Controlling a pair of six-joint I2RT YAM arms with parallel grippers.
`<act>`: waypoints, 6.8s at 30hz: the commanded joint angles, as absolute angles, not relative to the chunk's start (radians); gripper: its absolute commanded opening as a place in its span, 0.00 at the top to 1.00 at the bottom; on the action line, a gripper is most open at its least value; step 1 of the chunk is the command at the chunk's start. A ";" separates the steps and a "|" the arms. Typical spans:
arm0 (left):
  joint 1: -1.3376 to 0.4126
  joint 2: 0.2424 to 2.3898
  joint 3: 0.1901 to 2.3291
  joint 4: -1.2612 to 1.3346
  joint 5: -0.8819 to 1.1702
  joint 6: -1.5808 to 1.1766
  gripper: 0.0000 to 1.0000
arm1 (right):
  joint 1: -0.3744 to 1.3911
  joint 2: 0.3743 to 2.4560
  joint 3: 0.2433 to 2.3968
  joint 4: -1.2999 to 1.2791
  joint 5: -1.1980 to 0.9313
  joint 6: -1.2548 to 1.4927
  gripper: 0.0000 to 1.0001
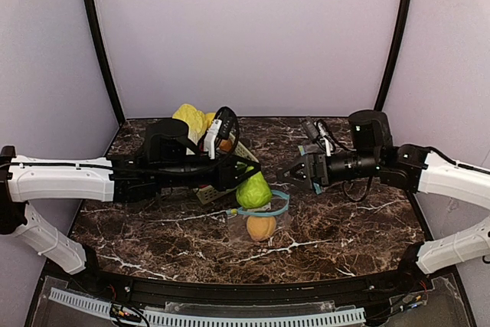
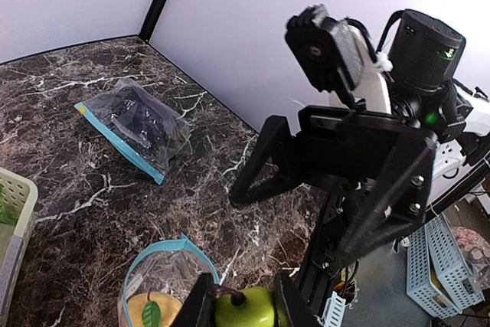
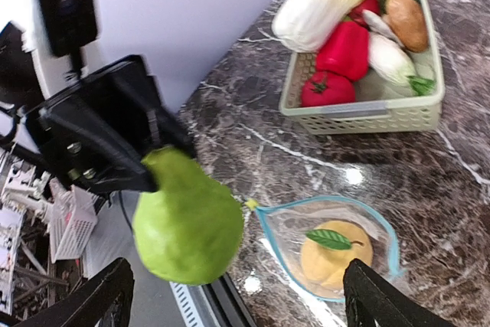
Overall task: Place the food in the zip-top bag and seal the zipper
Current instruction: Pass from the left arm to the right, then pick up the zipper food storage bag at the center of the board, then place the fake fruit in the zipper food storage bag.
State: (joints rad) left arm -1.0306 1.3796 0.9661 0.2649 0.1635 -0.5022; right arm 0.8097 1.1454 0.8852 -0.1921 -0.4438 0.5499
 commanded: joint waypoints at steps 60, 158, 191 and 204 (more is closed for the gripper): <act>-0.847 2.071 1.720 -0.545 0.700 0.150 0.47 | 0.670 1.004 0.788 -0.278 -0.239 0.660 0.47; -0.966 1.634 0.800 0.779 0.113 -0.586 0.99 | 0.909 1.525 1.059 -0.352 -0.397 0.604 0.52; -0.889 1.660 0.813 0.571 0.041 -0.936 0.99 | 0.765 1.783 1.239 -0.286 -0.569 0.651 0.19; -0.869 1.651 0.843 0.560 0.040 -0.976 0.99 | 0.773 1.592 1.074 -0.208 -0.480 0.634 0.06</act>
